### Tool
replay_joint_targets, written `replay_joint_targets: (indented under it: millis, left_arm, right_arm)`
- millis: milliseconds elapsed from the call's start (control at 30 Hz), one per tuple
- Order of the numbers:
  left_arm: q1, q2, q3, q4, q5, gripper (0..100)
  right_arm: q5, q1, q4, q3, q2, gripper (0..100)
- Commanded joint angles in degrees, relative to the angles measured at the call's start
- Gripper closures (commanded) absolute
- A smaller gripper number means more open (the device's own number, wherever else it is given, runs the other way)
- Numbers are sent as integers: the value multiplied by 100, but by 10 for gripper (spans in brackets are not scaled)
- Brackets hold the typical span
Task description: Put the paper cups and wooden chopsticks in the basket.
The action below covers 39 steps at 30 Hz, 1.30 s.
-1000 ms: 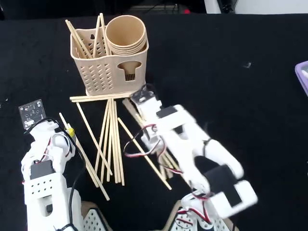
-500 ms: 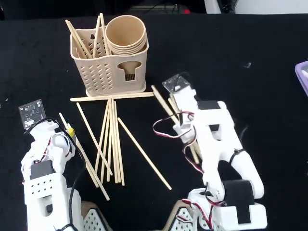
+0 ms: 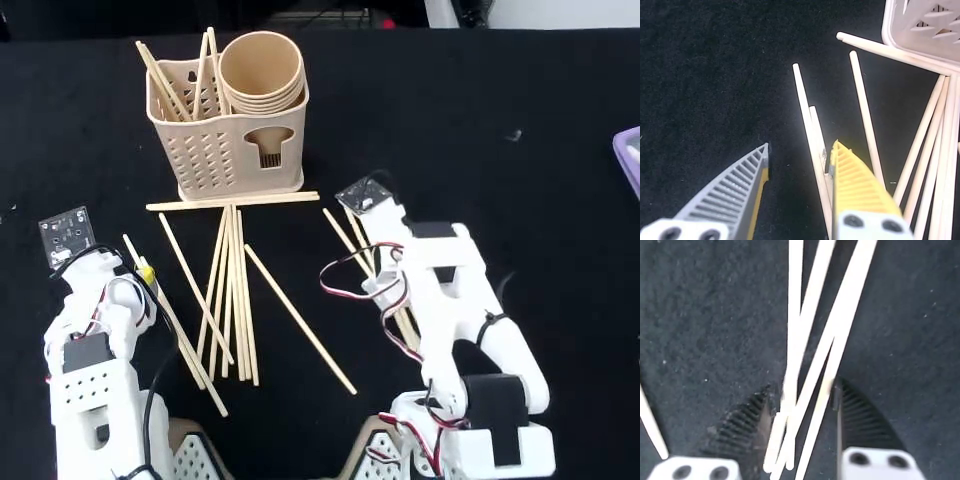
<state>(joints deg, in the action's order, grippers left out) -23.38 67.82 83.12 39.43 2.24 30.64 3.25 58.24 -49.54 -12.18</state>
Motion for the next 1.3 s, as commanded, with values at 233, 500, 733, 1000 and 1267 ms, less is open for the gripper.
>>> replay_joint_targets:
  millis: [233,500,733,1000,1267]
  left_arm:
    - [-40,70,-57,-97,53,798]
    - [-40,70,-57,-97,53,798]
    - [-40,70,-57,-97,53,798]
    - [-40,70,-57,-97,53,798]
    - [-40,70,-57,-97,53,798]
  right_arm:
    - [26,-97,-668,374,1015,861]
    - [62,-62,-35,699,505,988]
    - [440,-70,193,602,-207,988]
    - [958,-88,141,145,-207,985]
    - [941,237,589,127,-259,852]
